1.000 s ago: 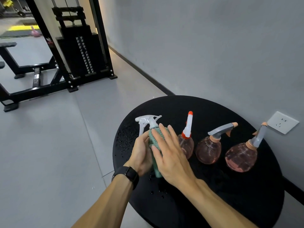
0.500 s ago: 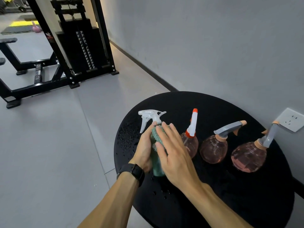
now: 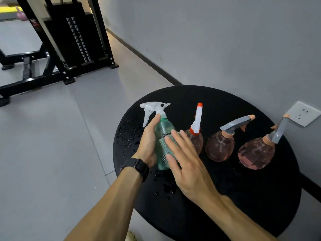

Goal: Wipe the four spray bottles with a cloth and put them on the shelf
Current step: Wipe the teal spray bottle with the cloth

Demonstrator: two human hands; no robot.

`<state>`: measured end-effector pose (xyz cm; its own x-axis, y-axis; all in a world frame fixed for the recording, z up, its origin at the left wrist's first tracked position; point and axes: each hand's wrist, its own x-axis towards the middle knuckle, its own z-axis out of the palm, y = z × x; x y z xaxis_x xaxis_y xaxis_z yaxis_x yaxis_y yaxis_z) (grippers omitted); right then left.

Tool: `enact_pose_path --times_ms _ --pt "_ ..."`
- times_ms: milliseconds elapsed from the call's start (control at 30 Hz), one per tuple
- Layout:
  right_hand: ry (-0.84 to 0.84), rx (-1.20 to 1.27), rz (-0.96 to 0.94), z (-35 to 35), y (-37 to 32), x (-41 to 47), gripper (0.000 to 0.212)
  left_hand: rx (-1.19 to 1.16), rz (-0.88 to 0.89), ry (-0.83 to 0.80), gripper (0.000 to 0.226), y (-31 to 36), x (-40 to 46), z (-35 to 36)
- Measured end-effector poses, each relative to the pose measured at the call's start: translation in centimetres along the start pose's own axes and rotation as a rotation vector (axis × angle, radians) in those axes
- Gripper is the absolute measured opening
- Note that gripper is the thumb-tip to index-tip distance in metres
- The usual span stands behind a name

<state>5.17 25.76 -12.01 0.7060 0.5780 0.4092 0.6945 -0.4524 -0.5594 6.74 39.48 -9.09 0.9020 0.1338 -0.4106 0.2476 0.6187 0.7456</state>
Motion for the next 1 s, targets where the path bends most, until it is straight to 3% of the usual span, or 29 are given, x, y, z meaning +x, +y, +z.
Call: enact_pose_path --times_ms 333,500,700,1000 --pt "-0.093 0.105 0.202 -2.0 0.0 3.1 0.049 0.154 -0.013 -0.054 0.054 -1.1 -0.8 0.7" --pt "-0.115 0.139 0.202 -2.2 -0.3 2.9 0.049 0.146 0.002 -0.049 0.044 -0.7 -0.6 0.3" --pt "-0.157 0.177 0.136 -2.6 -1.3 0.9 0.049 0.03 -0.027 0.002 0.049 0.2 -0.1 -0.5" --pt "-0.126 0.234 0.143 -2.6 -1.4 0.7 0.044 0.001 -0.012 -0.077 0.057 -0.1 -0.3 -0.5"
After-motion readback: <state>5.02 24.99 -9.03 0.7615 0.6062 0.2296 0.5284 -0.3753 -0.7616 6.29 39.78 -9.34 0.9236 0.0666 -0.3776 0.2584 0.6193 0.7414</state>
